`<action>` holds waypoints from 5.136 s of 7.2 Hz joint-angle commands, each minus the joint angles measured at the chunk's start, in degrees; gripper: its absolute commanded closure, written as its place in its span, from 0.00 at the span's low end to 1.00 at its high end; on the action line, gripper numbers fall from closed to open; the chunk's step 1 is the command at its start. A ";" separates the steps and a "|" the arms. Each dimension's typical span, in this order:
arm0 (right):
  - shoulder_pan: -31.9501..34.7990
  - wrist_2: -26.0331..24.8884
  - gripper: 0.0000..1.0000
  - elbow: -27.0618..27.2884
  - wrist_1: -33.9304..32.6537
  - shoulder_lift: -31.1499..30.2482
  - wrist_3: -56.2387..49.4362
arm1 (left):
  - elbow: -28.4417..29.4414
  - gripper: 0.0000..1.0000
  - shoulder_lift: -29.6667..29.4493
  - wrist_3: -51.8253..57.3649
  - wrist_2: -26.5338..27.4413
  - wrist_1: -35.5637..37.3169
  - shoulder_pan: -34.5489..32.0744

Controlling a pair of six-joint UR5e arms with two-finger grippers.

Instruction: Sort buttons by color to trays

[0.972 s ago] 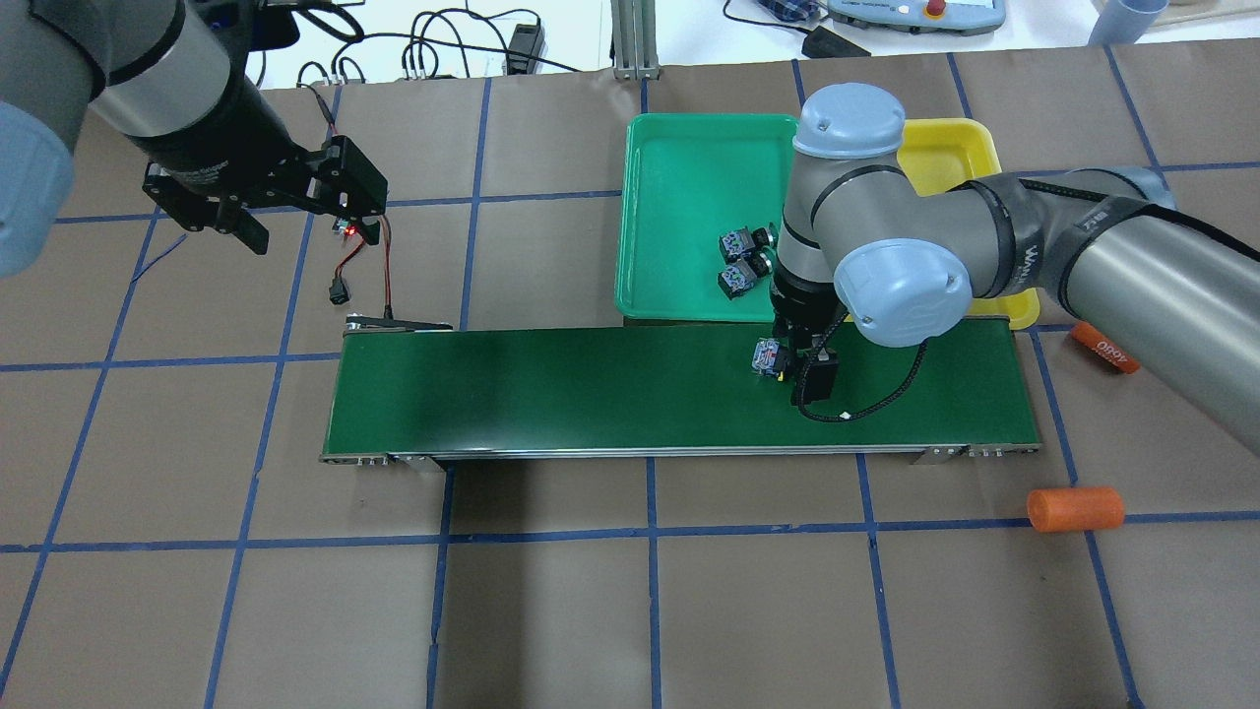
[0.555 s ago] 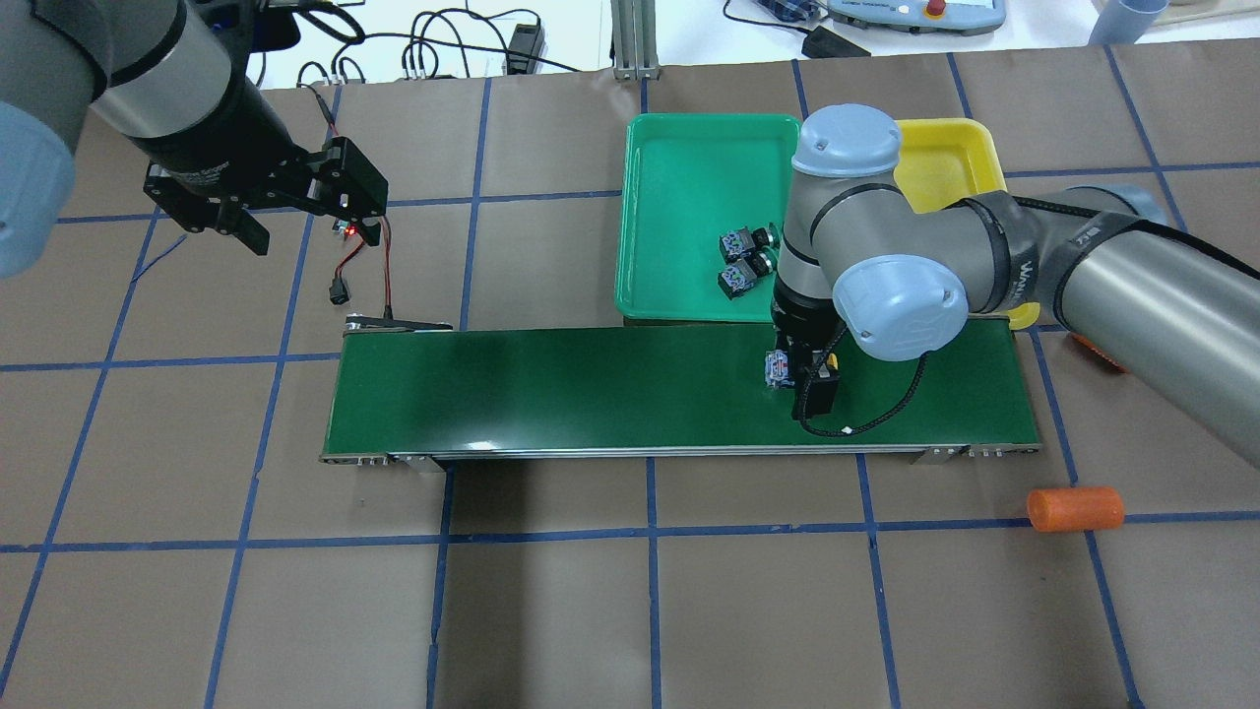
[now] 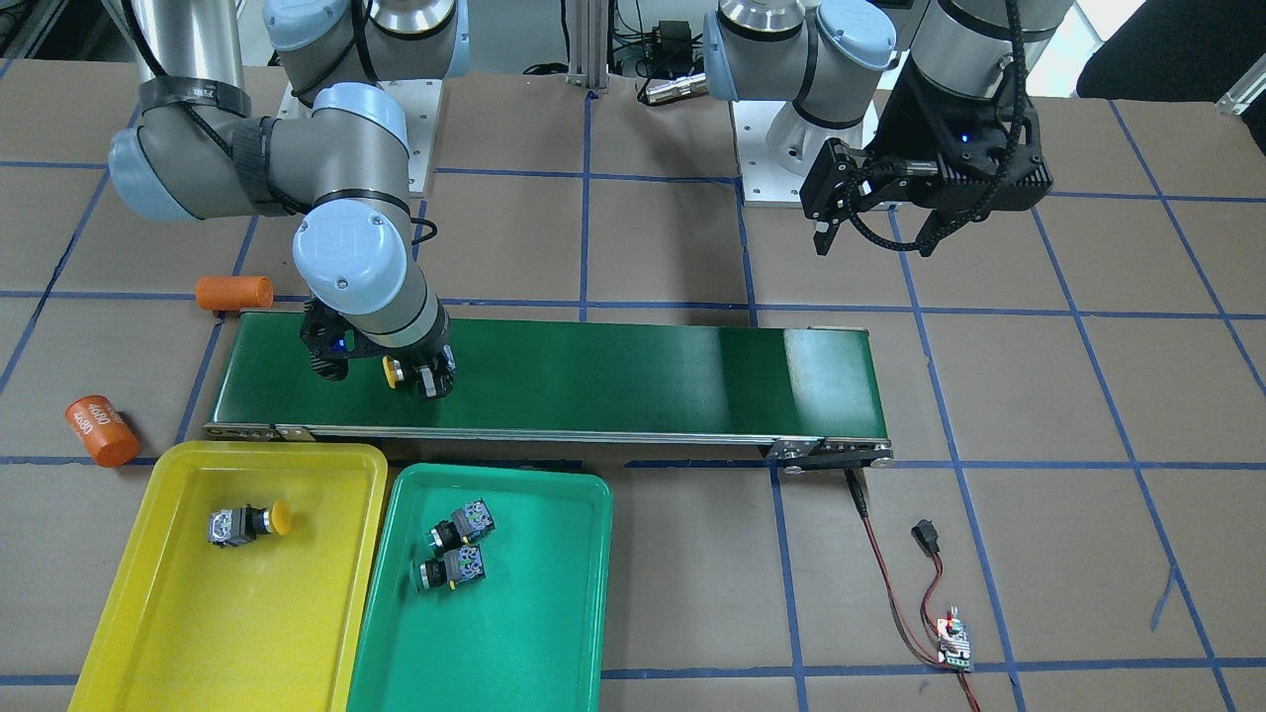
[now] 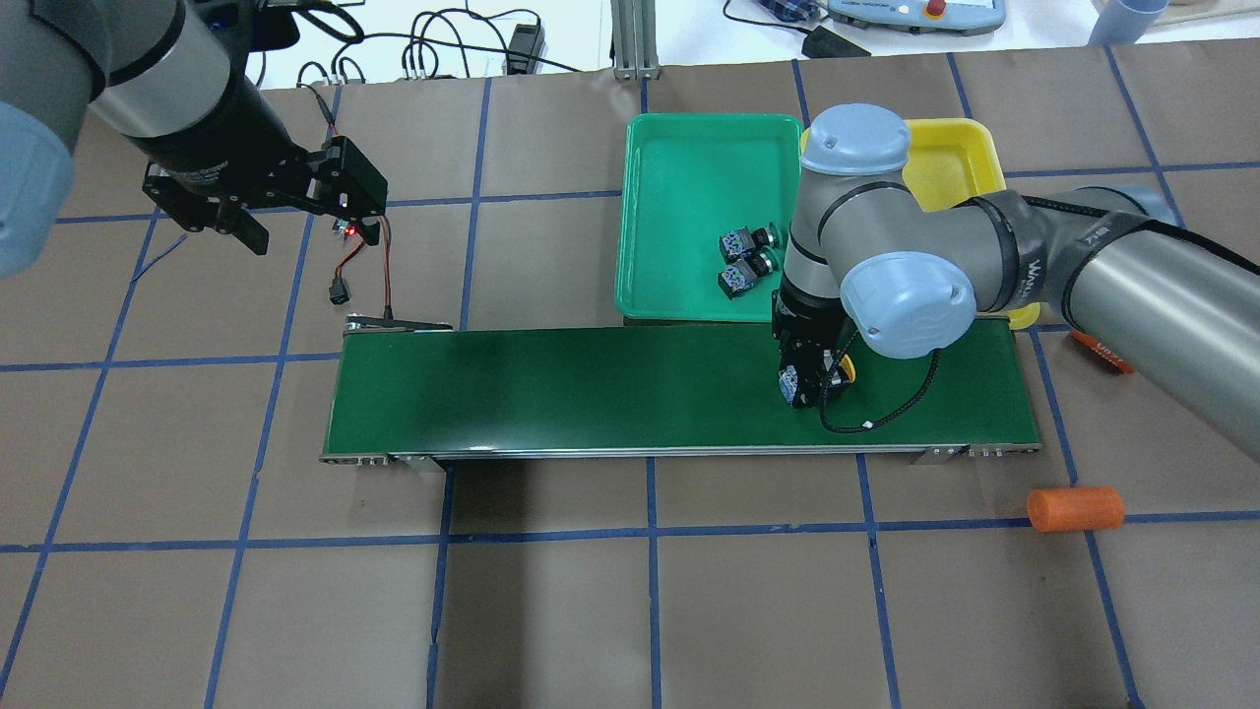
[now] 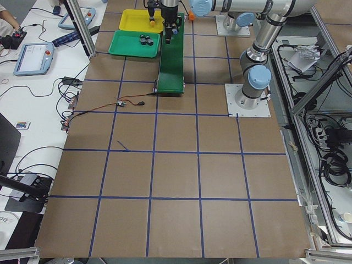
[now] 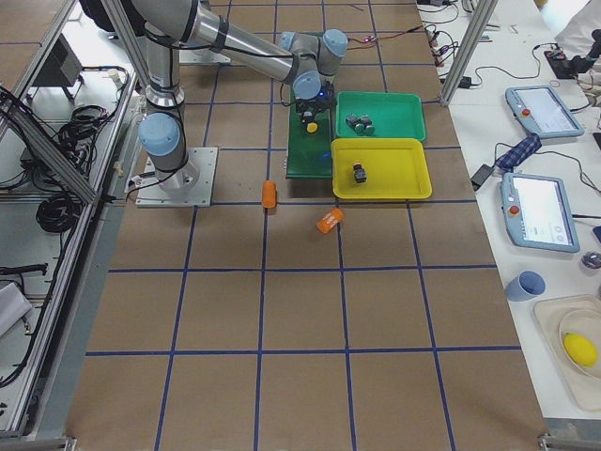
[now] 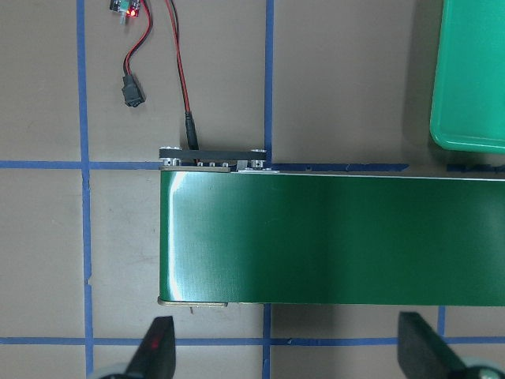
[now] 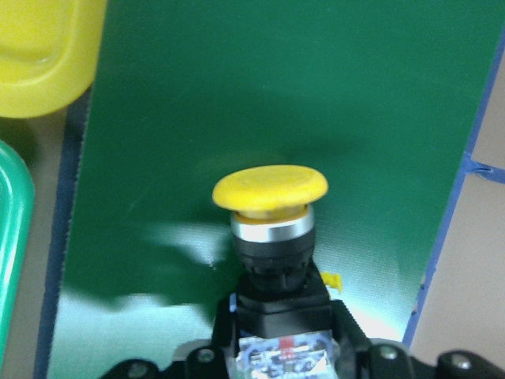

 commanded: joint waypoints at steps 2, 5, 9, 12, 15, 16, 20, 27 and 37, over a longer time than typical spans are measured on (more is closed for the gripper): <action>-0.34 -0.84 1.00 -5.28 1.43 -0.47 -3.43 | 0.02 0.00 -0.07 0.00 0.00 0.36 -0.03; -8.12 -5.68 1.00 -10.13 -1.26 0.76 -26.46 | -0.07 0.00 -0.07 0.00 0.00 0.63 0.06; -12.03 -4.98 0.63 -17.07 -10.77 12.96 -36.23 | -0.15 0.00 0.02 0.09 0.09 0.54 -0.03; -11.76 -5.07 0.00 -17.35 -9.64 9.05 -36.32 | -0.24 0.00 0.10 0.09 0.09 0.45 -0.03; -11.50 -5.77 0.00 -16.73 11.36 -9.37 -53.38 | -0.24 0.00 0.19 0.09 0.17 0.36 -0.03; -11.32 -5.68 0.00 -16.56 16.24 -14.39 -62.42 | -0.24 0.00 0.19 0.09 0.09 0.54 0.06; -10.53 -5.42 0.00 -14.19 21.13 -20.33 -80.44 | -0.33 0.00 0.37 0.09 0.17 0.19 -0.02; -9.22 -3.66 0.00 -11.55 21.22 -22.00 -81.32 | -1.12 0.00 0.37 0.09 0.18 1.33 0.06; -8.69 -4.01 0.00 -11.20 21.30 -22.53 -81.32 | -1.03 0.00 0.37 0.09 0.18 1.33 0.06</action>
